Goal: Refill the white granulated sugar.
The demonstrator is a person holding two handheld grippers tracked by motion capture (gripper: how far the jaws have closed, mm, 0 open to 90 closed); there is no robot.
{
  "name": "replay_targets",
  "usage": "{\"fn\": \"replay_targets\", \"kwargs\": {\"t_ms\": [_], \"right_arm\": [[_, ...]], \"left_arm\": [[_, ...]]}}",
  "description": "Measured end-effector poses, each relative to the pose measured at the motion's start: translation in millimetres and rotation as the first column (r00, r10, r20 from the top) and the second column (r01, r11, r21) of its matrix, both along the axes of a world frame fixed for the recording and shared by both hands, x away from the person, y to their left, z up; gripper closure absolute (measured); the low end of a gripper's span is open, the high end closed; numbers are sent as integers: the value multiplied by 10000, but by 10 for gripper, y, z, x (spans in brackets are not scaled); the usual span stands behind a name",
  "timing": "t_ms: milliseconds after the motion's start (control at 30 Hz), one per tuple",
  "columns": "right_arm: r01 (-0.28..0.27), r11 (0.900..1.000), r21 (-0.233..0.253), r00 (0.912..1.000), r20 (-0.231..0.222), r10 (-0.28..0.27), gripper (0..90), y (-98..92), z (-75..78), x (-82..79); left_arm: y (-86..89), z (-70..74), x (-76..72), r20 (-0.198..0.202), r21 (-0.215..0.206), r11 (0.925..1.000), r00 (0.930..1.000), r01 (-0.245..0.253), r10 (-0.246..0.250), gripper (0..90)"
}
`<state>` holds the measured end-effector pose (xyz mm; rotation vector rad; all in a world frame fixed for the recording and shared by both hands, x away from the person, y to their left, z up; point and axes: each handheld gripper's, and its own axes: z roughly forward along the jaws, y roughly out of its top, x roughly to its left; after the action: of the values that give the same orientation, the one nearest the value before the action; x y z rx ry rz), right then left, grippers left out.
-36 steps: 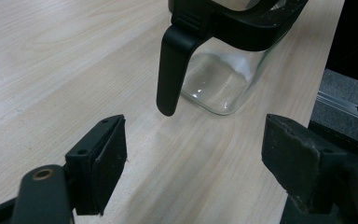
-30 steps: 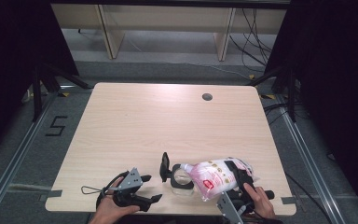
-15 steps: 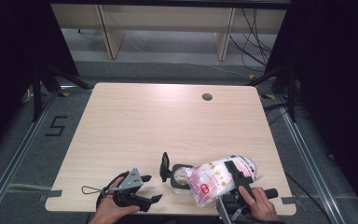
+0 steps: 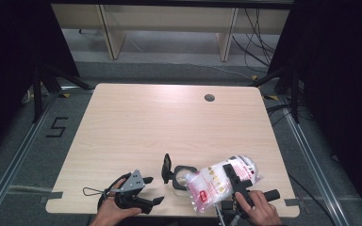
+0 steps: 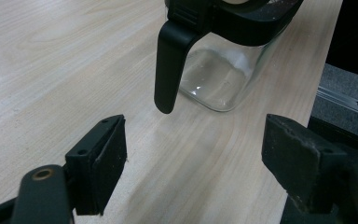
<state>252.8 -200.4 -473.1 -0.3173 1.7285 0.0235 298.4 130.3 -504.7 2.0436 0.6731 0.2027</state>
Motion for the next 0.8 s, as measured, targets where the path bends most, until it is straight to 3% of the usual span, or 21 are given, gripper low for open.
{"fn": "replay_targets", "kwargs": {"t_ms": [67, 100, 200, 300, 433, 500, 567, 700, 800], "right_arm": [[-146, 9994, -329, 9998, 149, 150, 395, 5, 17, 8], [-162, 9997, -160, 9995, 273, 167, 396, 0, -4, 11], [-172, 9983, -557, 9995, 267, 187, 398, 7, 12, 15], [-121, 9988, -480, 9990, 433, 142, 400, -2, 0, 10], [-315, 9971, -691, 9980, 533, 353, 402, 12, 26, 14], [-208, 9988, -451, 9989, 405, 226, 403, 7, 18, 8], [-372, 9971, -671, 9977, 548, 409, 403, 13, 42, 11], [-109, 9984, -551, 9992, 385, 130, 404, 2, 39, -13], [-390, 9959, -816, 9970, 633, 443, 405, 5, 44, -6]], "left_arm": [[-1, -1, 2, 5, 19, 10000, 10000, 30, -30, 218], [-2, -2, 2, 4, 15, 10000, 10000, 25, -25, 218], [-16, -8, -4, -2, -123, 9999, 10000, 6, -6, 218], [-3, 2, 12, 212, 267, 9995, 9996, 189, -195, 218], [-6, 2, 13, 213, 282, 9993, 9995, 231, -237, 218], [-12, -2, 10, 189, 155, 9996, 9995, 232, -234, 218], [-11, -2, 11, 191, 162, 9996, 9995, 232, -235, 218], [-5, -1, 13, 221, 236, 9995, 9995, 216, -221, 218], [-7, -4, 12, 231, 150, 9998, 9996, 165, -169, 218]]}}
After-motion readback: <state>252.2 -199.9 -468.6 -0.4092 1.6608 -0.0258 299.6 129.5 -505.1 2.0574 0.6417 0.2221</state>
